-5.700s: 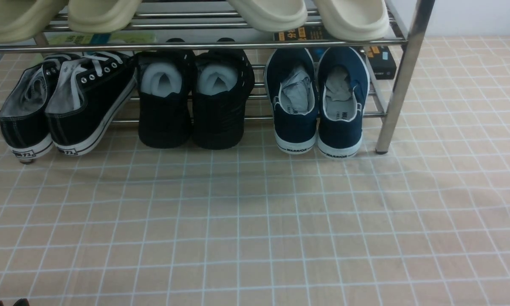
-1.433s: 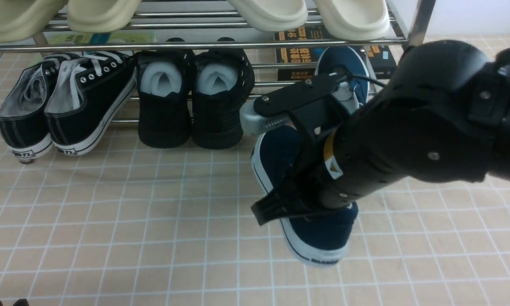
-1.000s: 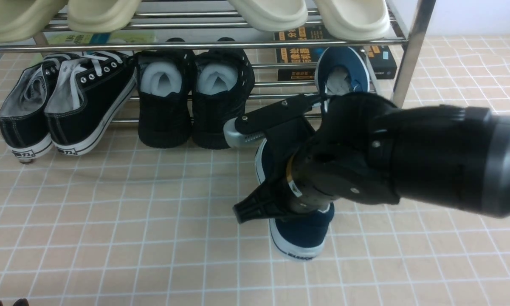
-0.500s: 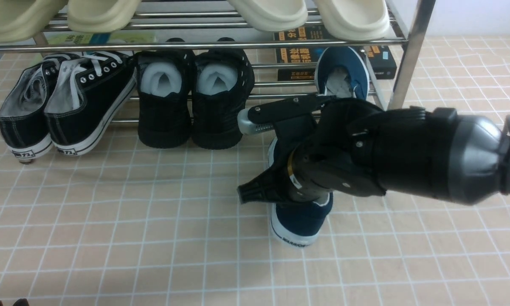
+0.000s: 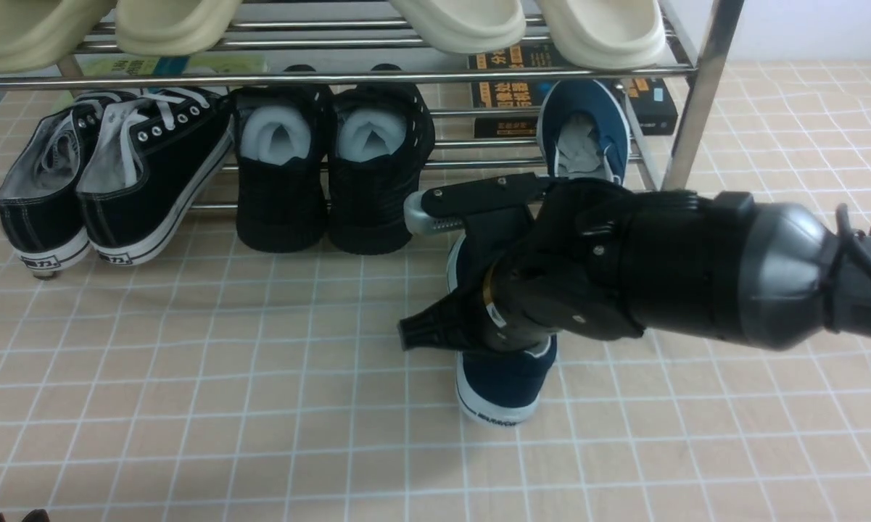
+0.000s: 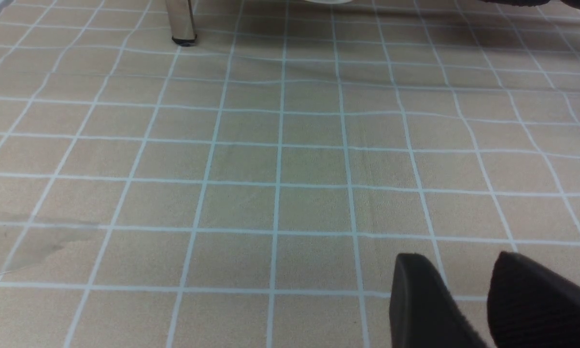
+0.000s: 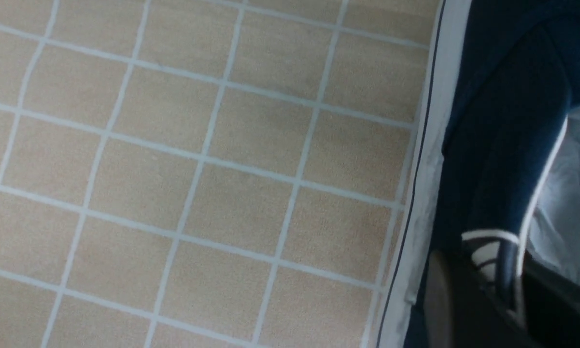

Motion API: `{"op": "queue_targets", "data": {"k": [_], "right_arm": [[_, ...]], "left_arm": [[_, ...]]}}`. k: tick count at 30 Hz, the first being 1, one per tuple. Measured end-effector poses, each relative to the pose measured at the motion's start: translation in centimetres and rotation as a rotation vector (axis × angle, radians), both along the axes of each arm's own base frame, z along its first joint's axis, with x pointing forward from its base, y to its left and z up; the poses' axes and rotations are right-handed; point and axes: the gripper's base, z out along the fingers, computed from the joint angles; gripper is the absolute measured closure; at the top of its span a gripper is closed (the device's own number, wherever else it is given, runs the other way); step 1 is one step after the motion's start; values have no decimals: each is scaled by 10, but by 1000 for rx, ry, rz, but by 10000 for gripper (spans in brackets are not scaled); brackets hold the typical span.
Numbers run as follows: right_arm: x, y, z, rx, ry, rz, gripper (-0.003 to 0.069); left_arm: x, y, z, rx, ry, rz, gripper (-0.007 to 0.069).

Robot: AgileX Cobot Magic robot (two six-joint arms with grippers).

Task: Take the shoes off the shelf from the light coffee tablecloth by hand.

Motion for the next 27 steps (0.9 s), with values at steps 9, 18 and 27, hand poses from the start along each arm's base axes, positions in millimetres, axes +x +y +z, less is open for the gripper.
{"op": "queue_targets", "data": {"k": [9,18,27], "right_arm": [[-13,2,12,-72,182,104,328],[5,-4,83,-199,83,258,382],[54,-50,96,-236,-11,121,671]], "left_arm": [[0,0,0,0,0,0,383],[0,0,0,0,0,0,383],[0,0,0,0,0,0,383]]}}
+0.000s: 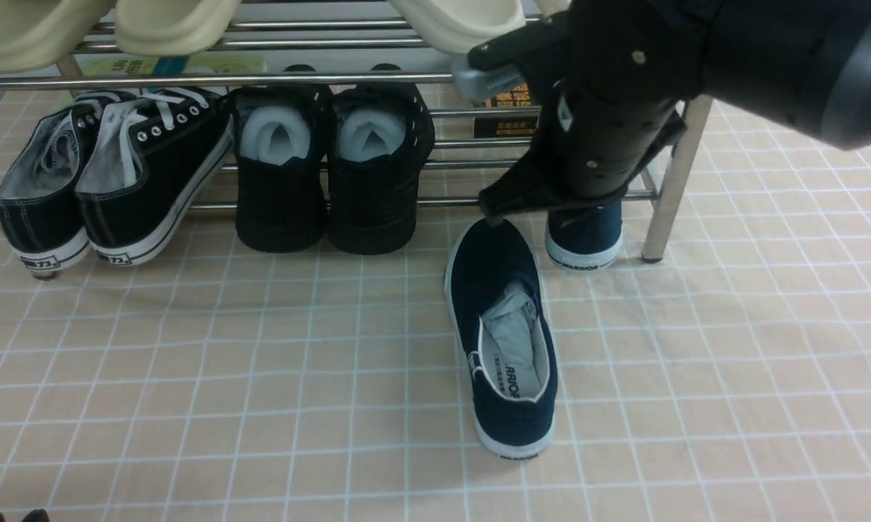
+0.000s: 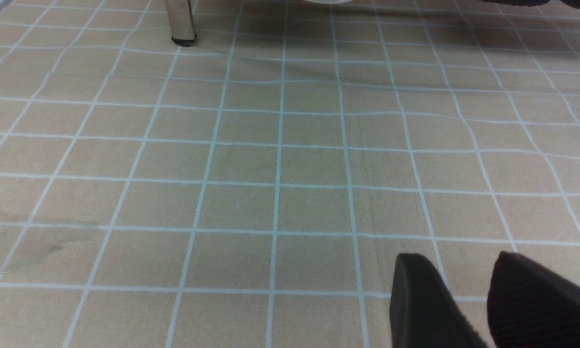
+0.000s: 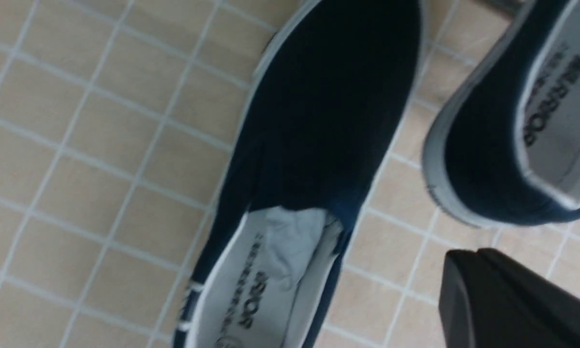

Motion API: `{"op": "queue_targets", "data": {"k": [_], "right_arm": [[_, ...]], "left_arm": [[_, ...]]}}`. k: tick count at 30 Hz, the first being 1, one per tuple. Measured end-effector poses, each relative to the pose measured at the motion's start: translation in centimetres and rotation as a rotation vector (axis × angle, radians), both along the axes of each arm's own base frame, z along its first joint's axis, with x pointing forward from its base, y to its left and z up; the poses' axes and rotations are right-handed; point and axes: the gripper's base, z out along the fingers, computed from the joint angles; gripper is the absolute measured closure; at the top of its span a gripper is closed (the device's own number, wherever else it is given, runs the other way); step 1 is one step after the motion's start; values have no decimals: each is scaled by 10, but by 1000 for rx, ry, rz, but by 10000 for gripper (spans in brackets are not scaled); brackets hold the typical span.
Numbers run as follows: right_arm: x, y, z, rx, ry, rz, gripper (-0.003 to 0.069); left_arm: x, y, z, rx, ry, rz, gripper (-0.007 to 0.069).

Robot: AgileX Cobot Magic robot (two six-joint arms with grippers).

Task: Take the shoes off the shelf from the light coffee tablecloth by hand.

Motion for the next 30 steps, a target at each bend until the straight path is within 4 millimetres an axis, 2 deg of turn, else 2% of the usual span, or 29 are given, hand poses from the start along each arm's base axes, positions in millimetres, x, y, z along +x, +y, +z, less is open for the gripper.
{"op": "queue_targets", "data": {"k": [3,7,10,13,16,21,26,30], "right_arm": [[17,-10,-5,24,-33,-34,650],[34,-15,-12,62,-78,-58,510],[42,-13,-19,80,-103,-54,371],[51,-8,-30,88,-128,-40,274],[58,-3,-44,81,-134,-30,243],[67,1,-63,55,-142,-14,242],[73,3,-76,23,-146,-7,286],[75,3,-80,27,-142,-30,350]], "left_arm": [[0,0,0,0,0,0,383],[0,0,0,0,0,0,383],[0,0,0,0,0,0,383],[0,0,0,0,0,0,383],[0,0,0,0,0,0,383],[0,0,0,1,0,0,383],[0,0,0,2,0,0,383],[0,0,0,2,0,0,383]]}}
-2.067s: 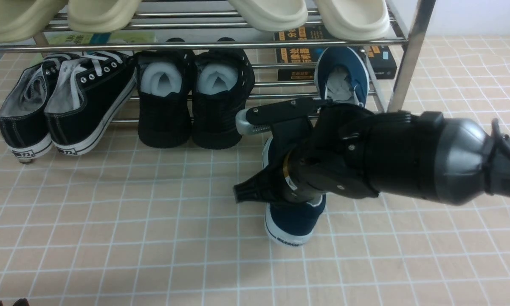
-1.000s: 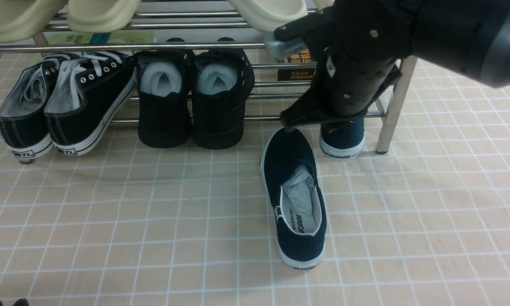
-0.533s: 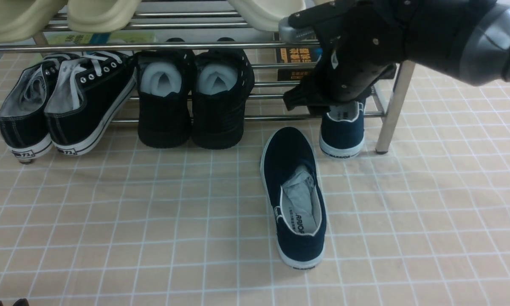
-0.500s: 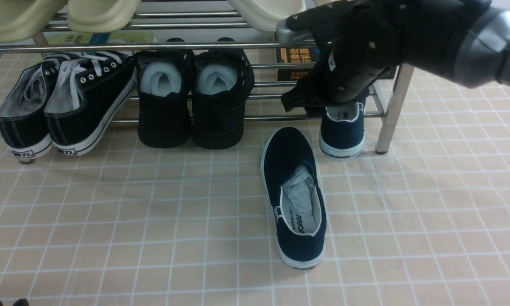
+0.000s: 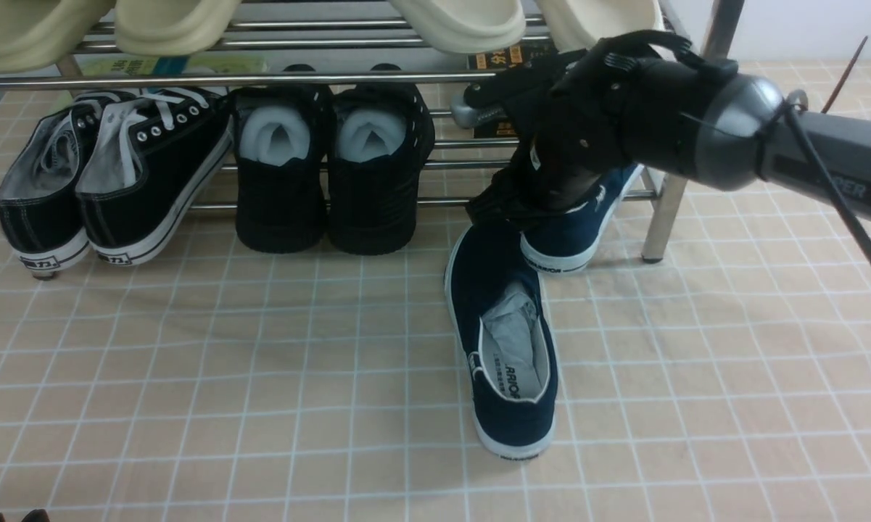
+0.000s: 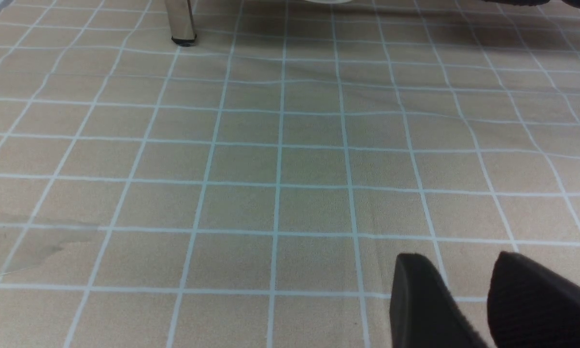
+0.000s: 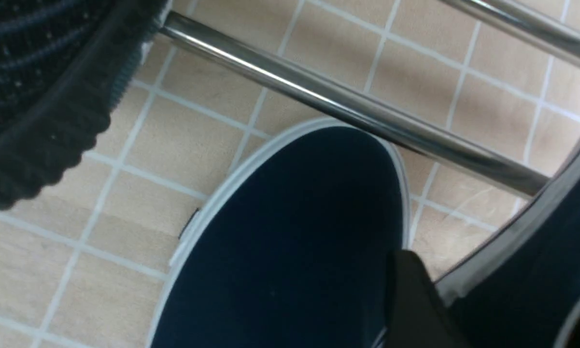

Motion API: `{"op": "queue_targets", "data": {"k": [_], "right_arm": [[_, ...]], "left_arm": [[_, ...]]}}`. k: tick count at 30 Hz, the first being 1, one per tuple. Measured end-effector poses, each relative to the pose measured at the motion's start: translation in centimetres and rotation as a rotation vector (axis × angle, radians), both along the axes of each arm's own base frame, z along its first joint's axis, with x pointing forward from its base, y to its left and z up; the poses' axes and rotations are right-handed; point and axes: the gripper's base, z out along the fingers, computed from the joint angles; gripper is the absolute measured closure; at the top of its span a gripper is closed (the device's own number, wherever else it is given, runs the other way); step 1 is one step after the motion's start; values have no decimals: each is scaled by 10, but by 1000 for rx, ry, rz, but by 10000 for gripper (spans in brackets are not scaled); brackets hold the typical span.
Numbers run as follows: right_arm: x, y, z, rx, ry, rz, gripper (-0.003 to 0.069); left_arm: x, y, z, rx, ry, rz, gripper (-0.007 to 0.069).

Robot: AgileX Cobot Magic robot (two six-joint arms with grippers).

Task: Take the shoes off the shelf from the light coffee tablecloth by hand.

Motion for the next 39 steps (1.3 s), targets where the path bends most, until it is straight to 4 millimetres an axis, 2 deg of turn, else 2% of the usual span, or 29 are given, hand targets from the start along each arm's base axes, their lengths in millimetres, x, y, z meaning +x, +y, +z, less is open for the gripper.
{"op": "queue_targets", "data": {"k": [1,2,5,7,10,11,12,16,18,19,20,21,25,26,30,31,35,39], "right_arm": [[0,0,0,5,-2,-13,398],[0,0,0,5,-1,-14,405],[-3,-3,3,-7,25,-34,558],[-11,-7,9,-37,76,-39,615],[-25,-11,23,-62,130,-21,613],[-33,-12,34,-66,151,5,613],[-48,-14,53,-64,168,46,613],[-93,-19,101,-39,228,137,613],[-101,-22,110,-24,227,147,613],[-115,-28,122,6,227,159,613],[-116,-28,123,8,228,161,613],[-132,-34,127,24,240,174,613],[-157,-39,123,22,280,204,613],[-170,-42,117,15,311,219,613],[-191,-49,96,-24,383,239,613],[-192,-49,96,-25,385,240,613],[-202,-56,66,-83,467,233,613],[-204,-60,46,-113,486,228,613]], "left_arm": [[0,0,0,0,0,0,383],[0,0,0,0,0,0,383],[0,0,0,0,0,0,383],[0,0,0,0,0,0,383],[0,0,0,0,0,0,383],[0,0,0,0,0,0,383],[0,0,0,0,0,0,383],[0,0,0,1,0,0,383],[0,0,0,1,0,0,383],[0,0,0,1,0,0,383],[0,0,0,1,0,0,383],[0,0,0,1,0,0,382],[0,0,0,1,0,0,382],[0,0,0,1,0,0,382],[0,0,0,1,0,0,382],[0,0,0,1,0,0,382],[0,0,0,1,0,0,382],[0,0,0,1,0,0,382]]}}
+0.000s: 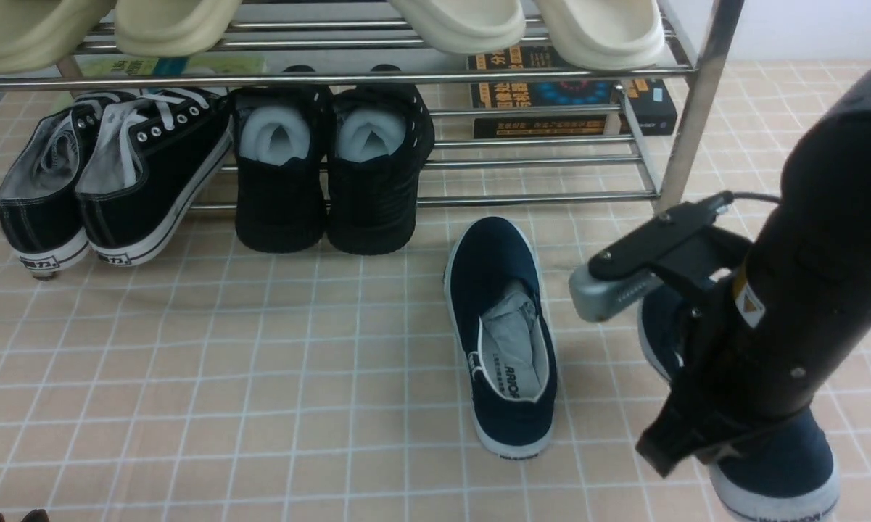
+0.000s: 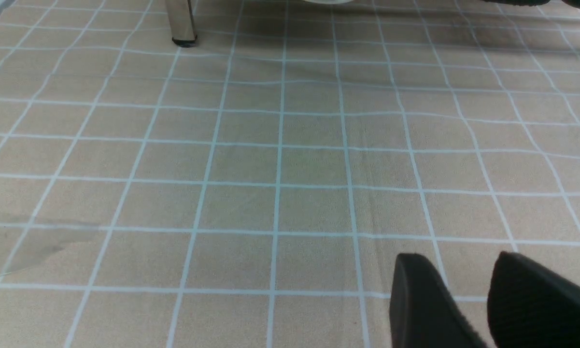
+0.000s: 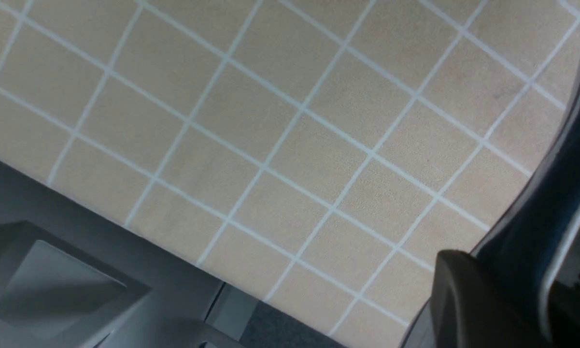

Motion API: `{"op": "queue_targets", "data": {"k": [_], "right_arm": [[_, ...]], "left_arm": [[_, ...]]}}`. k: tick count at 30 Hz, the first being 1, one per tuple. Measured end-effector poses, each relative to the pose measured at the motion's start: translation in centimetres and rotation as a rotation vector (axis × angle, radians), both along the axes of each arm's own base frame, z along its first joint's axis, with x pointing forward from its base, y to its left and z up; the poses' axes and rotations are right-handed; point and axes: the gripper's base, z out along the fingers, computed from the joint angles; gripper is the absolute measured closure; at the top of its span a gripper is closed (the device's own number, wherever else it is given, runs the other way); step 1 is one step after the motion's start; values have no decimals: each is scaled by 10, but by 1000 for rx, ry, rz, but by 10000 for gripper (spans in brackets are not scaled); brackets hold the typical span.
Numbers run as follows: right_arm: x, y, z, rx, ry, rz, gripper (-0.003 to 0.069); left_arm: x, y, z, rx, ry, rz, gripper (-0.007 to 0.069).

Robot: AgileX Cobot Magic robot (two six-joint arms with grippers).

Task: Take the shoes off the shelf from the light coffee tablecloth by hand.

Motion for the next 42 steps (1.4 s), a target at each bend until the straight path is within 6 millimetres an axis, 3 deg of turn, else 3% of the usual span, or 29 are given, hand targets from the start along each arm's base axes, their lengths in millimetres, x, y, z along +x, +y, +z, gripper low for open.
{"op": "queue_targets", "data": {"k": [13,28,42], "right_arm": [[21,7,0,68,-233,40,613],[47,33,-40,88,-255,61,613],[73,23,-62,69,-266,11,614]], "left_arm": [[0,0,0,0,0,0,382],[0,0,0,3,0,0,382],[0,0,0,7,0,1,382]]}}
